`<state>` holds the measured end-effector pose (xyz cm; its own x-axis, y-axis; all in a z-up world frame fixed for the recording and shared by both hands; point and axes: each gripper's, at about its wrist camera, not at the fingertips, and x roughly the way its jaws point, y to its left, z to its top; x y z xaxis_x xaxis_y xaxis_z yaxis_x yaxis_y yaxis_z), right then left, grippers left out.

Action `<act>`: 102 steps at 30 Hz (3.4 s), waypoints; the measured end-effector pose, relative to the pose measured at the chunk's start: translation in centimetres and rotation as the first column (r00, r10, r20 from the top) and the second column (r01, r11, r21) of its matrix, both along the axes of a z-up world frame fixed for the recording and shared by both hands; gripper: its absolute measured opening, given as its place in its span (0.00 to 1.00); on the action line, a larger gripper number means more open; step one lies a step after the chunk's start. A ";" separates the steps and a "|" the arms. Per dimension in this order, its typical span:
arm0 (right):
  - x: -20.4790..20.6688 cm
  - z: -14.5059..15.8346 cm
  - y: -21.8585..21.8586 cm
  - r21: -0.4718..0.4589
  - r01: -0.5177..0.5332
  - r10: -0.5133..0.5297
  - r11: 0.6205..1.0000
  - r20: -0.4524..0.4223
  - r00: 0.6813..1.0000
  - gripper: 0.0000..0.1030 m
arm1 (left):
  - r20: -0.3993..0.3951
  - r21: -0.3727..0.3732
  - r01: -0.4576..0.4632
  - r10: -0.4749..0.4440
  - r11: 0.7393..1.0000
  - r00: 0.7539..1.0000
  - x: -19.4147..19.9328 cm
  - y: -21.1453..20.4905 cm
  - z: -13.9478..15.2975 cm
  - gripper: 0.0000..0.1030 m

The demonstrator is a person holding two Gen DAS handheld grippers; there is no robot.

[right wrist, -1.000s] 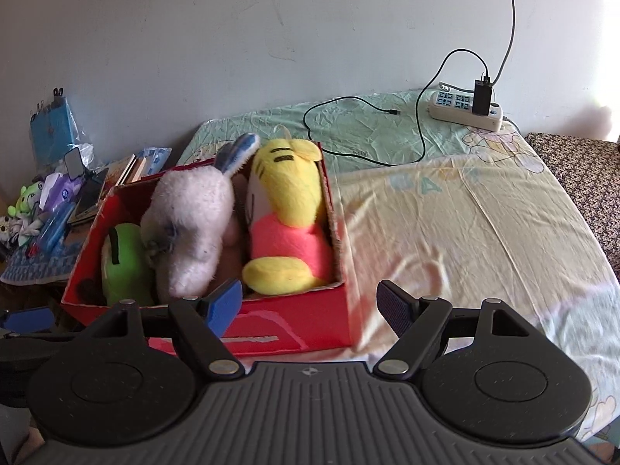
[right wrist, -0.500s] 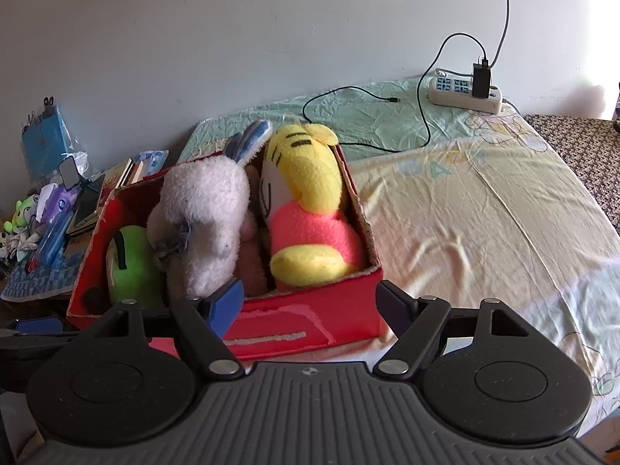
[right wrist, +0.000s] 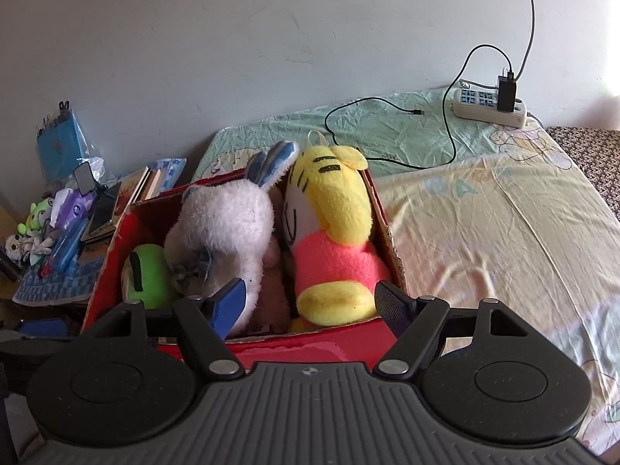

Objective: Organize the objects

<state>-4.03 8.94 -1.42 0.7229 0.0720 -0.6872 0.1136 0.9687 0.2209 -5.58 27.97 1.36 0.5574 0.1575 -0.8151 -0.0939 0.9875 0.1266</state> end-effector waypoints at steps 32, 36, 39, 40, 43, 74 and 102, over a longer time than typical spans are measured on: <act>1.8 0.6 0.2 -0.071 -0.005 0.009 0.997 0.050 0.999 0.70 | 0.076 0.012 0.039 -0.040 0.999 0.996 1.8 -0.7 0.5 0.98; 1.7 0.5 0.2 -0.076 -0.003 0.008 0.997 0.057 0.998 0.68 | 0.076 0.022 0.047 -0.048 0.999 0.996 1.6 -1.1 0.4 0.98; 1.6 0.5 0.0 -0.070 -0.003 0.007 0.998 0.056 0.998 0.66 | 0.064 0.027 0.041 -0.043 0.999 0.997 1.6 -1.1 0.3 0.98; 1.5 0.5 0.0 -0.069 -0.004 0.007 0.998 0.056 0.998 0.66 | 0.063 0.026 0.042 -0.043 0.999 0.997 1.6 -1.1 0.3 0.98; 1.4 0.2 0.0 -0.062 -0.010 0.013 0.998 0.045 0.999 0.66 | 0.056 0.023 0.045 -0.046 0.999 0.997 1.4 -1.1 0.2 0.98; -1.4 -0.5 0.2 0.015 0.002 -0.002 1.000 -0.034 0.999 0.66 | -0.047 -0.012 0.086 -0.086 0.996 0.995 -1.2 -1.7 -1.9 0.98; 2.0 -0.3 -0.4 0.001 0.050 -0.050 0.999 0.044 0.998 0.67 | 0.075 -0.014 0.074 -0.073 0.997 0.995 3.2 -0.5 -1.1 0.98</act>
<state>-2.04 8.59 -1.77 0.7550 0.0349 -0.6548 0.1522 0.9620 0.2267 -2.42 27.52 0.26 0.6259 0.1006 -0.7734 -0.0298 0.9940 0.1051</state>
